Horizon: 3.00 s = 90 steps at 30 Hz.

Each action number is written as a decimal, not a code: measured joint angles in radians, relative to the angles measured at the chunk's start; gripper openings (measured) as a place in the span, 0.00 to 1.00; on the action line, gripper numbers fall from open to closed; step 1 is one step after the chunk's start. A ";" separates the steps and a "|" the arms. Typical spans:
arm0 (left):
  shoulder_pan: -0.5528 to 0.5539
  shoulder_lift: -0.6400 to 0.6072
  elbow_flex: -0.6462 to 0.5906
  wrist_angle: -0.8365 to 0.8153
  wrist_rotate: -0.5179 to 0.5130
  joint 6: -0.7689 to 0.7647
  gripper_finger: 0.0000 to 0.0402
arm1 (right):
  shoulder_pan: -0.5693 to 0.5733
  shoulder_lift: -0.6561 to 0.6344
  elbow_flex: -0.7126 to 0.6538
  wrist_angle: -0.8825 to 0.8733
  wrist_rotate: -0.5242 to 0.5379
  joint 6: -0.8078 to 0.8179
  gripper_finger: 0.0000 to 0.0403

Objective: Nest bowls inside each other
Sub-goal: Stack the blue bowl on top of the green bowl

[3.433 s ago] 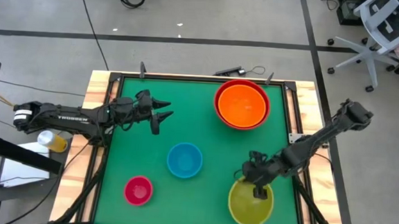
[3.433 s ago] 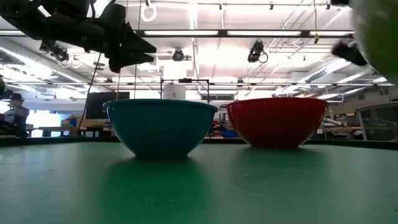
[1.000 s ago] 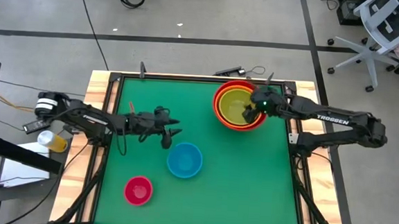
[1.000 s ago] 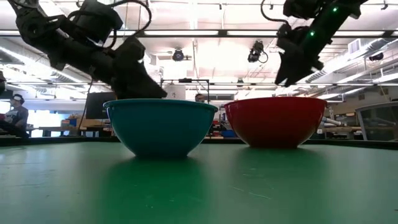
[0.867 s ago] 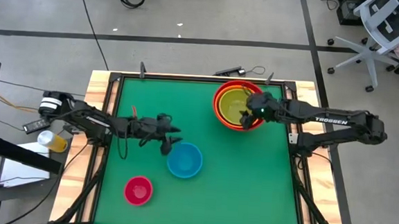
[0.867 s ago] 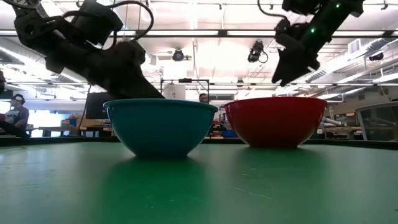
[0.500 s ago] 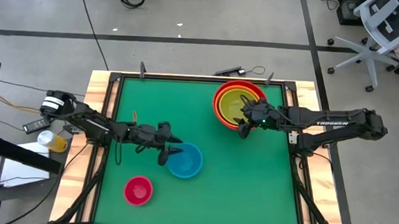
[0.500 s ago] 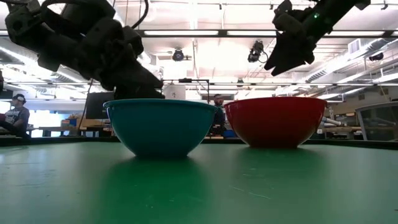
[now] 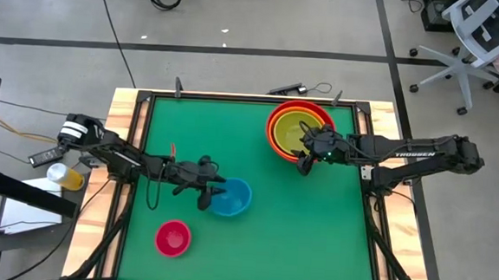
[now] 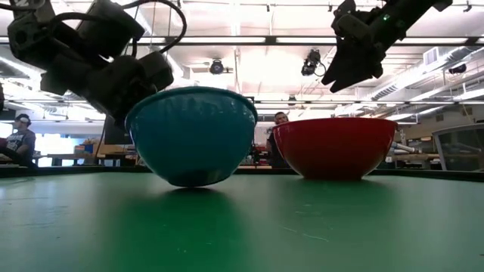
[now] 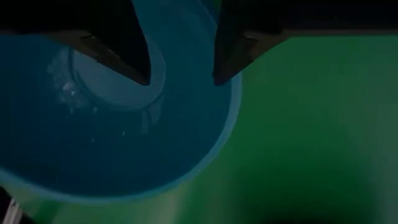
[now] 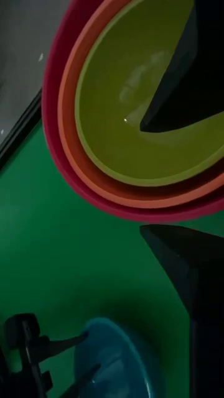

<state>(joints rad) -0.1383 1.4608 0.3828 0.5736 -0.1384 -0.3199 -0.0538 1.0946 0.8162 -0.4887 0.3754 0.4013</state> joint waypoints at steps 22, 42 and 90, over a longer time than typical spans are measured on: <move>0.018 -0.057 0.000 -0.066 -0.162 0.007 0.55 | 0.008 0.000 0.000 -0.029 -0.003 0.026 0.64; 0.033 -0.054 0.021 -0.114 -0.161 0.002 0.04 | 0.101 0.038 0.000 0.051 -0.033 0.071 0.64; 0.162 -0.016 0.520 -0.277 -0.254 0.488 0.26 | -0.092 0.348 0.134 0.265 -0.172 -0.215 0.05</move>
<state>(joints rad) 0.0233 1.4449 0.9031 0.2964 -0.3921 0.1677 -0.1457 1.4428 0.9497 -0.2238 0.2038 0.1861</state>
